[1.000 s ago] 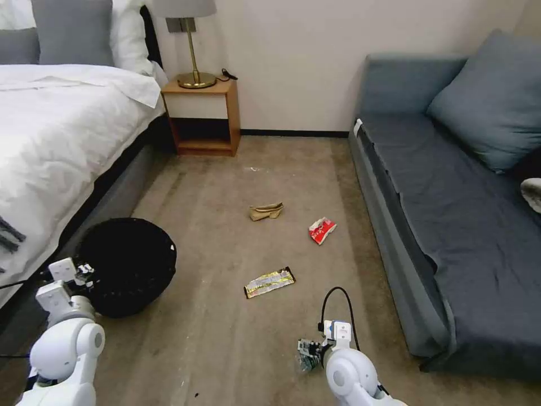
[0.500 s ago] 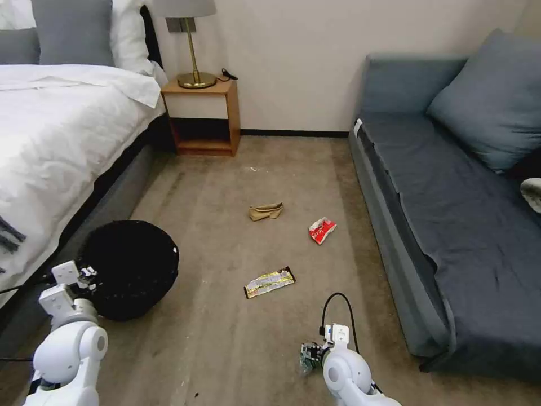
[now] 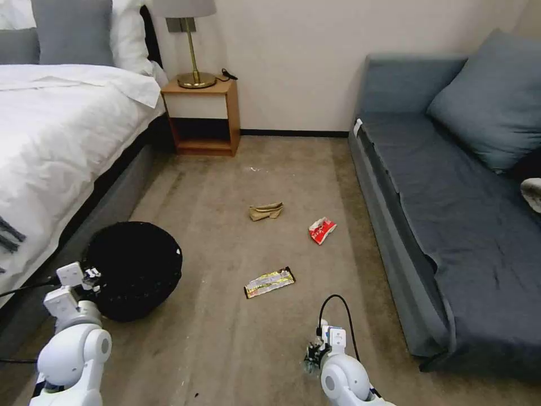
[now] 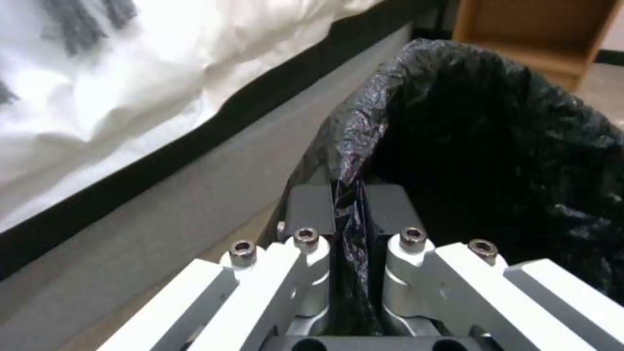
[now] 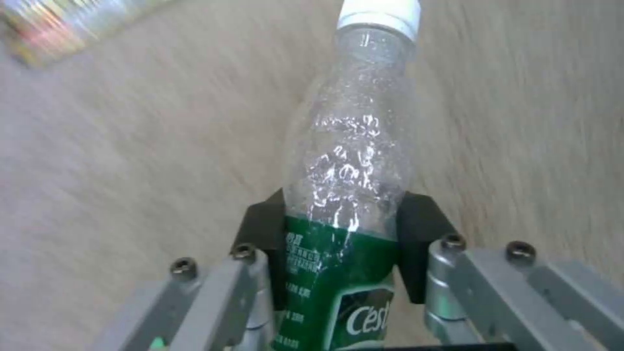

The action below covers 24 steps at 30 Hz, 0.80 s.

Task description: Pick up the trash bin, then pick up the garbage on the floor and place it into the trash bin.

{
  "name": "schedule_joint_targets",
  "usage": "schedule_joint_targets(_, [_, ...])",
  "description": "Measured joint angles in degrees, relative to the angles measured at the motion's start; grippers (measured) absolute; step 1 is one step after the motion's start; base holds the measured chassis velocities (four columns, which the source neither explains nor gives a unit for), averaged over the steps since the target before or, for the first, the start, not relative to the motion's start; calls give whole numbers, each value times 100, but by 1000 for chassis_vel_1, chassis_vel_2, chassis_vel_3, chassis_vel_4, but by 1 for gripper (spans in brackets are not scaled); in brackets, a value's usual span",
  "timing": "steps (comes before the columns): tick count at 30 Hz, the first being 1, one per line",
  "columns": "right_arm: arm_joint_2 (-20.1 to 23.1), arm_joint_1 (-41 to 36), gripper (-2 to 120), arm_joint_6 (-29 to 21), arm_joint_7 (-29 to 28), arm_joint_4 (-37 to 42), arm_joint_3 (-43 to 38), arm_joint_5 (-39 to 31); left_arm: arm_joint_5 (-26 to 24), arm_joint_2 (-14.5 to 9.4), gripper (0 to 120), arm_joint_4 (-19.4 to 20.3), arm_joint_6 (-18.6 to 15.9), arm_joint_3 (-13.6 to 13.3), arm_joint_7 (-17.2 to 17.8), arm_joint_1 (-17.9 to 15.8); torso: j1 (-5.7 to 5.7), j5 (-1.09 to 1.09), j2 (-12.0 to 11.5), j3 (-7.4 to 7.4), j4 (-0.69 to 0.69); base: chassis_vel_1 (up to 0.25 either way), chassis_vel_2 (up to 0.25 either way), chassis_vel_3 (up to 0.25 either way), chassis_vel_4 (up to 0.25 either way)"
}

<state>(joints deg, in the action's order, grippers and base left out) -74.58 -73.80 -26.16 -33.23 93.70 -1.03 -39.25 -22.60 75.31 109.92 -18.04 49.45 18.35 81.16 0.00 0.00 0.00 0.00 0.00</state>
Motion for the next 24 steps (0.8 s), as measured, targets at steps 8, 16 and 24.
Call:
schedule_joint_targets(8, [272, 505, 26, 1034, 757, 1043, 580, -9, -44, -23, 7, 80, -97, -125, -297, 19, 0, -1, 0, 0, 0, 0, 0, 0, 0])
schedule_joint_targets(16, [-201, 1967, 26, 3276, 2625, 324, 1875, -37, -154, 7, 7, 178, -11, -193, -511, 52, 0, -2, 0, 0, 0, 0, 0, 0, 0])
schedule_joint_targets(24, [-987, 2535, 26, 4391, 3674, -892, 2319, -251, -330, 157, 7, 335, -174, -255, -737, 134, 0, -2, 0, 0, 1, 0, 0, 0, 0])
